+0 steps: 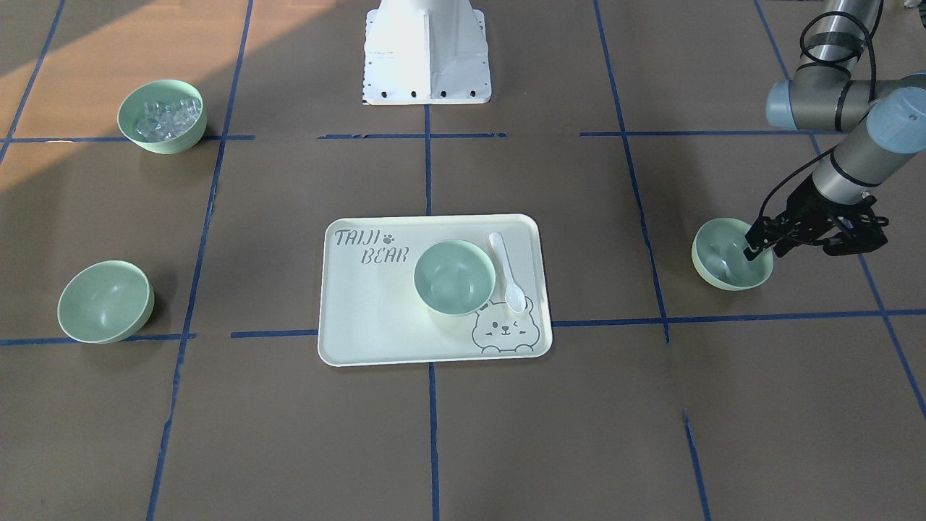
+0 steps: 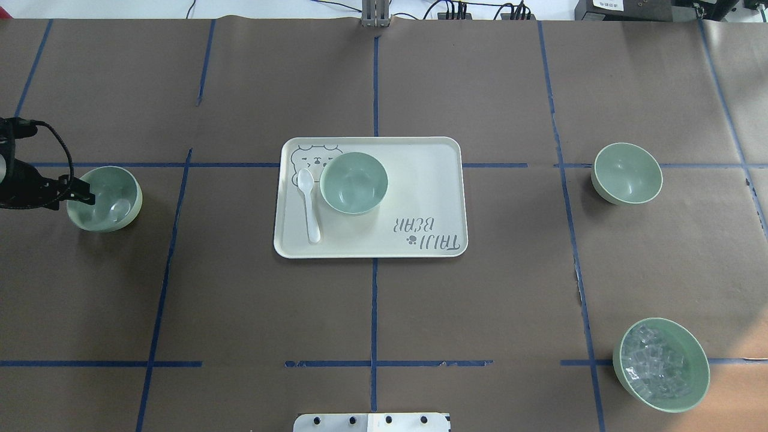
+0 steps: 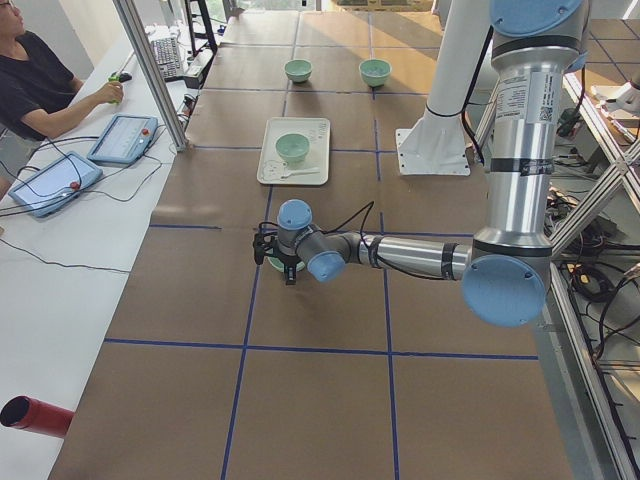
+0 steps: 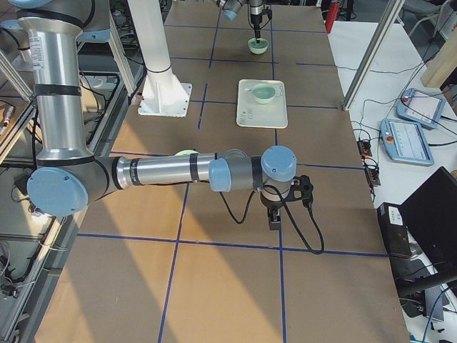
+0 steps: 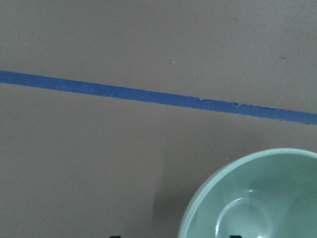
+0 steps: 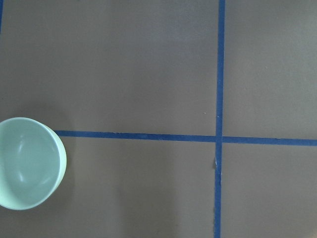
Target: Stack green bowls together
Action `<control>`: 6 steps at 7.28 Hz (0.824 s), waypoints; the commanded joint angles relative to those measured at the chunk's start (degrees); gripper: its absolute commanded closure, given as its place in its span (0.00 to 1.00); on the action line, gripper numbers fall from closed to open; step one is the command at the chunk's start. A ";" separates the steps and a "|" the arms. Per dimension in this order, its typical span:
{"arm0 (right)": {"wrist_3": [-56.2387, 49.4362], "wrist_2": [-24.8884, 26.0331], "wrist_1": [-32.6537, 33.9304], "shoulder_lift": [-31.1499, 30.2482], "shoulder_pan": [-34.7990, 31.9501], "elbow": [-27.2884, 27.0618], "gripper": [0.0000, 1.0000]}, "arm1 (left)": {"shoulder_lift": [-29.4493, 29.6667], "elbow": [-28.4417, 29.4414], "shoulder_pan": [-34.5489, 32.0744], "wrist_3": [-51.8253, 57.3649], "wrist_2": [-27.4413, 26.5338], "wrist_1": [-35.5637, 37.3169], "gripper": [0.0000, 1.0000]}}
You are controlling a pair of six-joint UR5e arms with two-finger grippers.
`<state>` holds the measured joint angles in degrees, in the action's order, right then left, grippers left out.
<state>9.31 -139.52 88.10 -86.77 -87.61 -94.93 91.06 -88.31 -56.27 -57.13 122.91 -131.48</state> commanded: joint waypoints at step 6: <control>16.96 2.75 -10.29 4.50 9.02 2.90 0.00 | 0.43 -12.55 -2.68 -1.76 7.43 14.96 1.00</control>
<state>24.66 -137.88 79.62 -83.43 -80.15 -93.30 90.80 -96.08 -57.53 -58.84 128.82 -123.47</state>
